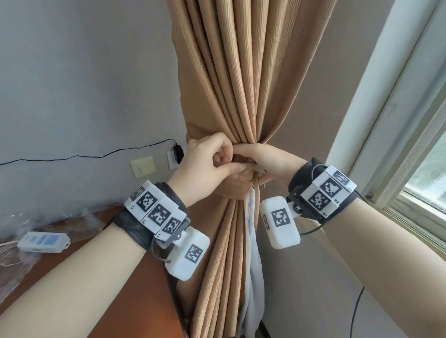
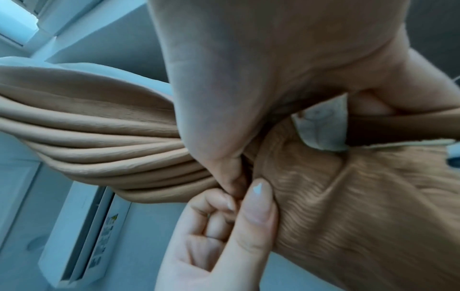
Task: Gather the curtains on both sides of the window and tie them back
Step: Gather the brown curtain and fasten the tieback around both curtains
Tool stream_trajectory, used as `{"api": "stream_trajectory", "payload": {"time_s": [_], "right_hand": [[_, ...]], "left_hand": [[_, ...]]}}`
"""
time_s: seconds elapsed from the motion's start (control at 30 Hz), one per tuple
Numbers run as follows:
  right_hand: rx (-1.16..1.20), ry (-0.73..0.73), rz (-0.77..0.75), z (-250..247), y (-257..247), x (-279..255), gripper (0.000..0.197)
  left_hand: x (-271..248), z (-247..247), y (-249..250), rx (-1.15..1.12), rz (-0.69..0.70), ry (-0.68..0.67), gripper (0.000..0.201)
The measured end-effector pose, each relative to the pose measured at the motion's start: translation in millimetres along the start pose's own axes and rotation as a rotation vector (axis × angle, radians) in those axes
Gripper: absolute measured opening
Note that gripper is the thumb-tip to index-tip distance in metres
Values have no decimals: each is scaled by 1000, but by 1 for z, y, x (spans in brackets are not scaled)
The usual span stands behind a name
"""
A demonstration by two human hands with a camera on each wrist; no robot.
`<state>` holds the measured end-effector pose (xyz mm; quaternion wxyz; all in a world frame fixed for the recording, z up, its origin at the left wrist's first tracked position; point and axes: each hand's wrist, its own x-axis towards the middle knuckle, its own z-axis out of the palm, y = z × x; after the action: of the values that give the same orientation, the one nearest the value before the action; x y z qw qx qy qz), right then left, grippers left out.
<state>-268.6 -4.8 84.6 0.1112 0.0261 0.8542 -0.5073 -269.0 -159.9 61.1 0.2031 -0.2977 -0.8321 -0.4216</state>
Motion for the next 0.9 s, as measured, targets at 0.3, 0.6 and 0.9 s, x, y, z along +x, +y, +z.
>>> {"api": "stream_trajectory", "payload": {"time_s": [0.3,0.6,0.9], "right_hand": [[282,-158,40,10,-6,13,26],[36,-418,-61,-20,-1,-3,75],[209,-205,-120,-17,18,4,38]], "left_hand": [[0,2,-3,506,837,40,11],[-2,0,-28,765,779,-14,35],[3,13,-18,1040,758,238,11]]}}
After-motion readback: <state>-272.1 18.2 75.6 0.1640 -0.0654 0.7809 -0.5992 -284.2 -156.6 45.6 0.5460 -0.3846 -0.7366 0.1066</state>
